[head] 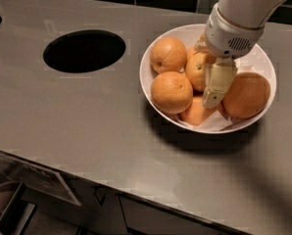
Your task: Pick orange from white bowl
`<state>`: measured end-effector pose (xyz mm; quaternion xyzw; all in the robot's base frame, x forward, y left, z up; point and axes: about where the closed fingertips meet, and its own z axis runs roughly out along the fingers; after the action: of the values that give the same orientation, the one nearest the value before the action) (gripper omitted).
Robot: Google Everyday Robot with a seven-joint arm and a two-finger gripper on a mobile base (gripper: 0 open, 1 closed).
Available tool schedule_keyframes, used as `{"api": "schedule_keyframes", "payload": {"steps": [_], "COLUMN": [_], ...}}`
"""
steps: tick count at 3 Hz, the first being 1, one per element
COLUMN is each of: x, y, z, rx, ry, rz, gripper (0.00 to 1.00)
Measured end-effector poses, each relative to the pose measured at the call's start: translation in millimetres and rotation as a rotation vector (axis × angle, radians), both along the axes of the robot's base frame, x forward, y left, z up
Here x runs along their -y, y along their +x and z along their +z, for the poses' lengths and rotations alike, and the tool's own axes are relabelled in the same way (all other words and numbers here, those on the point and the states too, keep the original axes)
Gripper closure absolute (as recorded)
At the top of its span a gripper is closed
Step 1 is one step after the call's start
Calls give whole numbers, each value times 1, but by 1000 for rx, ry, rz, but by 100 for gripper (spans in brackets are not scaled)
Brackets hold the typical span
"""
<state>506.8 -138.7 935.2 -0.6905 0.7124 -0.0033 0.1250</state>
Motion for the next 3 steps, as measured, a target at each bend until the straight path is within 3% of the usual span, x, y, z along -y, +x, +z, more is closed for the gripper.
{"api": "schedule_keyframes", "payload": {"steps": [1,2,3], "x": [0,1,-1], "y": [-1,-4,-3], "z": [-1,30,35], "rx": [-2,45,51], "ry": [-1,-15,-19], "rz": [1,11,20], "gripper": [19,29,30]}}
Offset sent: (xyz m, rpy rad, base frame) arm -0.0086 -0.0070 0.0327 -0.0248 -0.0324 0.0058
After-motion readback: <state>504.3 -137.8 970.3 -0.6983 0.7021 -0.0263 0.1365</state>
